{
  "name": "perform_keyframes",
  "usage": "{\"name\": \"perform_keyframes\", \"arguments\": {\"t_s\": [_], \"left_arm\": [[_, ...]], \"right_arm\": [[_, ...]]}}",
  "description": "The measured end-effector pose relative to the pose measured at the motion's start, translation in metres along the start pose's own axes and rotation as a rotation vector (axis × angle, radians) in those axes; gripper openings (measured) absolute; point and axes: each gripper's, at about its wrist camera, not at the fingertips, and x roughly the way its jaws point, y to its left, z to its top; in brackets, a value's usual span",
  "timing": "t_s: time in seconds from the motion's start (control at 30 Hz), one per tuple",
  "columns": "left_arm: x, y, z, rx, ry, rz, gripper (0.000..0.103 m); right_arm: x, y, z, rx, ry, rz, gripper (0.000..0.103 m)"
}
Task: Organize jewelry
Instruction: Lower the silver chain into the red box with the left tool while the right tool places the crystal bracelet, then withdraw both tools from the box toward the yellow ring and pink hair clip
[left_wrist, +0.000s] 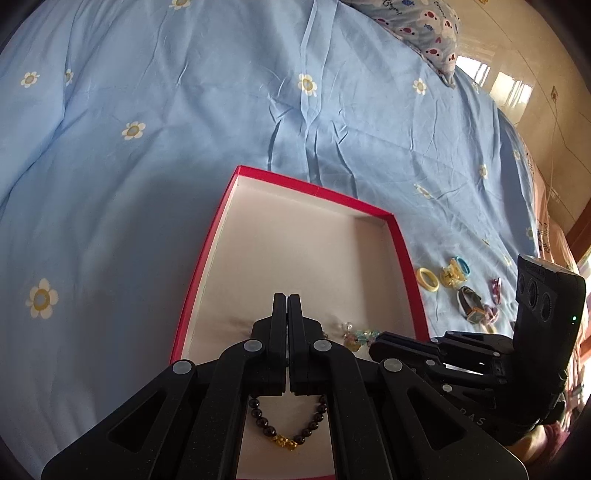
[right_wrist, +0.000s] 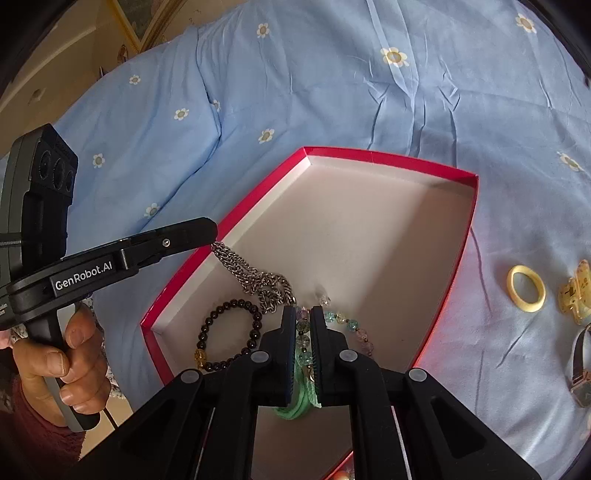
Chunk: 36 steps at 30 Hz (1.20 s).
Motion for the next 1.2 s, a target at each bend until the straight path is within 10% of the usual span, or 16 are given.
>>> {"name": "perform_keyframes", "arguments": {"t_s": [0.7,0.87,1.2], "left_arm": [[0.020,0.008,-0.024,-0.018,0.084,0.063,0.001],[0.013,0.004,-0.026,-0.026,0.073,0.072,0.023],[-0.007,-0.035,-0.025,0.019,0.043,0.022,0.040]], "right_arm": [[0.002,-0.003,-0.002,0.034,0.022,0.026,0.013],[-0.022,-0.006,-0.002,0.051,-0.030,0.020,0.036],[-0.089,-0.046,-0.021,0.139,-0.116,-0.060,0.036]]}}
